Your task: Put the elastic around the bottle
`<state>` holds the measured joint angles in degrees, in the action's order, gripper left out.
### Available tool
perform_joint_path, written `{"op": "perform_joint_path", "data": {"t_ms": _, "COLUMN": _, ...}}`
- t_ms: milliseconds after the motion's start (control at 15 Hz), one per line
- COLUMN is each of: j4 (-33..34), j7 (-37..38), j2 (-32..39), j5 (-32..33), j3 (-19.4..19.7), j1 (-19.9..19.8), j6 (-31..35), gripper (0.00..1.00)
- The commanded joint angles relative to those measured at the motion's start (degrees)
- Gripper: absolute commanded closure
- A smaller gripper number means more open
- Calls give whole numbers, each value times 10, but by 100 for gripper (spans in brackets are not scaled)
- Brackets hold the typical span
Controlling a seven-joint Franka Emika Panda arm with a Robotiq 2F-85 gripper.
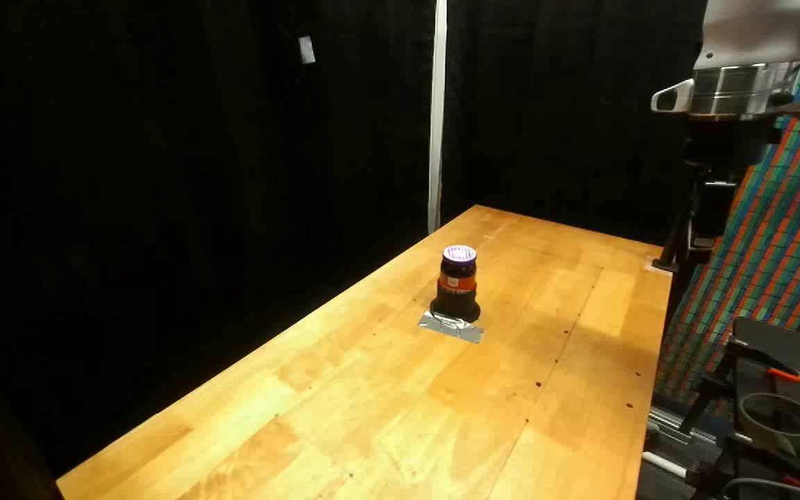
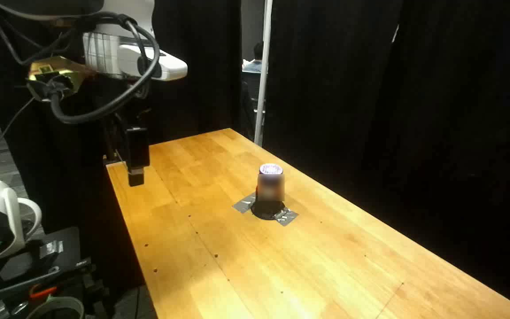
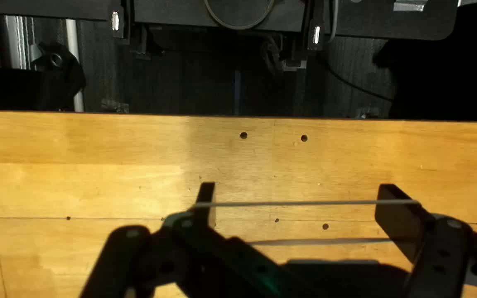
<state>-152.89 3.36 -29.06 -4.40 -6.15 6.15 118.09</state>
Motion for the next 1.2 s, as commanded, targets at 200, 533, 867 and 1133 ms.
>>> {"op": "perform_joint_path", "data": {"t_ms": 200, "j4": 1, "j7": 1, "j2": 0, "j5": 1, "j3": 1, "j1": 1, "j6": -1, "gripper": 0}}
{"op": "perform_joint_path", "data": {"t_ms": 533, "j4": 99, "j7": -62, "j2": 127, "j5": 18, "j3": 28, "j1": -10, "j6": 40, "gripper": 0}}
{"op": "perform_joint_path", "data": {"t_ms": 867, "j4": 261, "j7": -164, "j2": 284, "j5": -37, "j3": 58, "j1": -5, "j6": 46, "gripper": 0}}
{"op": "perform_joint_path", "data": {"t_ms": 1133, "j4": 393, "j7": -187, "j2": 411, "j5": -75, "j3": 44, "j1": -18, "j6": 8, "gripper": 0}}
